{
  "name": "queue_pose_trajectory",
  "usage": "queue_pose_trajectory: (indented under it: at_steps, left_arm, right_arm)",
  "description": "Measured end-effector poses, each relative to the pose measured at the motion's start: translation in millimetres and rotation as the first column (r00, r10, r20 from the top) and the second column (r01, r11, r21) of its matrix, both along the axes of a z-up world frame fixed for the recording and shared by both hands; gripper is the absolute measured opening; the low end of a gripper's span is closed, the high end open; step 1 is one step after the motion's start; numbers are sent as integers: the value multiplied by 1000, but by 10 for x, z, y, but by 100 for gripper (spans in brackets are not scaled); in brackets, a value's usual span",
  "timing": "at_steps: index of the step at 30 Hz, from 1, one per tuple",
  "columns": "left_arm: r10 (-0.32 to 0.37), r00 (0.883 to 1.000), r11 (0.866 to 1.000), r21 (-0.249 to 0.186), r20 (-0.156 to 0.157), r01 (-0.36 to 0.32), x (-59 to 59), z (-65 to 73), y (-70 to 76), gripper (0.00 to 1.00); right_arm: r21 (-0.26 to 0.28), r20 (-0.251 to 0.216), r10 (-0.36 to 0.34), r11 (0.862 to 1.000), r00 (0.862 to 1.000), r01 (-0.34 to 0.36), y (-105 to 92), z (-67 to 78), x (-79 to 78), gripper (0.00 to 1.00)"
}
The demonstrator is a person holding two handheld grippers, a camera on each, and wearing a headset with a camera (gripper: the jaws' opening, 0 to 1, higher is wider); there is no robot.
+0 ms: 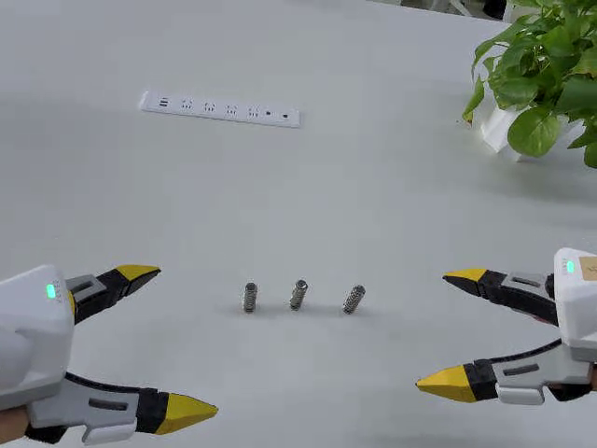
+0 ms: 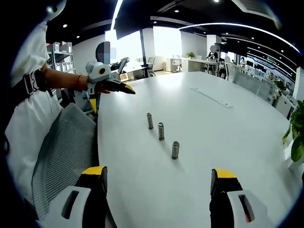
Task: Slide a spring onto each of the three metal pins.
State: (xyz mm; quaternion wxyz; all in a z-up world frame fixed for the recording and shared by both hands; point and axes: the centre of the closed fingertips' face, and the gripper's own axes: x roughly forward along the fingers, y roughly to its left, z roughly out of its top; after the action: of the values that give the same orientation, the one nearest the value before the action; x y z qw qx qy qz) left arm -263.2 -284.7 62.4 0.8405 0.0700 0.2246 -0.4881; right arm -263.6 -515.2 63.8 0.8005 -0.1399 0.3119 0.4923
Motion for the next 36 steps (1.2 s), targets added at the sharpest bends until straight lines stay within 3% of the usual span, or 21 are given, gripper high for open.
queue_pose_trajectory:
  at_steps: [9,36]
  left_arm:
    - [-5,1000,1000,16,-19,5,-41,-75,-10,99]
    - [-18,1000,999,27,-21,18,-67,-131,5,99]
  right_arm:
    - [11,-7,-31,999,999,31,-96,-79,-49,93]
    - [27,12,-37,999,999,36,-127,-50,-19,91]
